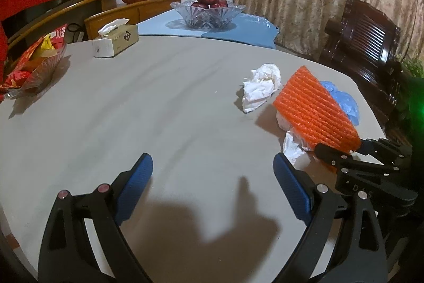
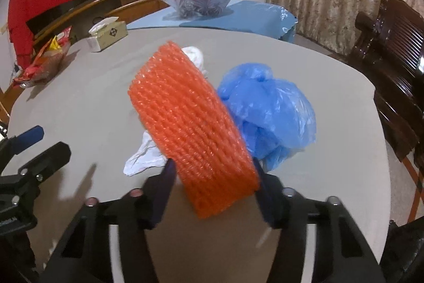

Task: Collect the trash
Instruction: 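Grasp the orange foam net with the right gripper and lift it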

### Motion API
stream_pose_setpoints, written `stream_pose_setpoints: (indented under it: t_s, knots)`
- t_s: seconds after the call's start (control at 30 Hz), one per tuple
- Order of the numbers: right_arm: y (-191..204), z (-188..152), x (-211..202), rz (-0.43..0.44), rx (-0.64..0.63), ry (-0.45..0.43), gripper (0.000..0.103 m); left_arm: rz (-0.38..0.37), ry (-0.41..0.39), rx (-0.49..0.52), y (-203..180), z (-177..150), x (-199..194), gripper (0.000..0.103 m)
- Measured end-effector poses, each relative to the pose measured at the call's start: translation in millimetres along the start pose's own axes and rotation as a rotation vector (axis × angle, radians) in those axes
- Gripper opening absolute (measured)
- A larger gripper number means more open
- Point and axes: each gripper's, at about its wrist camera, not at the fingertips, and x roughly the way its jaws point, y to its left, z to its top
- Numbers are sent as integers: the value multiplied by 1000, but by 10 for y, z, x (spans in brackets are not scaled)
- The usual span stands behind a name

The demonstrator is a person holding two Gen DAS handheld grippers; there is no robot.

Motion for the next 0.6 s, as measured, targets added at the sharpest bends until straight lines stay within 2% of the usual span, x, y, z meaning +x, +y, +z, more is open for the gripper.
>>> stream_pose_setpoints:
  t_s: [0.03, 0.2, 0.3, 0.43, 0.47, 0.53, 0.6]
  knots:
    - [6, -9, -6, 7, 0, 1, 38, -1, 1, 0, -6, -2, 0, 90]
    - [-32, -81, -135, 53, 34, -16, 26, -3, 8, 10, -49, -26, -2, 90]
    - [-87, -126, -223, 85, 67, -26, 21, -6, 12, 12, -86, -31, -4, 90]
    - [-123, -167, -310, 104, 86, -33, 21, -17, 14, 25, -170, -29, -23, 90]
    - [-127, -185, -326, 107, 86, -28, 23, -21, 14, 27, -187, -28, -27, 90]
    - [-140, -220, -351, 114, 87, -22, 31, -27, 15, 30, -223, -27, -35, 90]
    - [-141, -253, -395, 105, 84, -31, 32, -32, 17, 29, -248, -32, -47, 90]
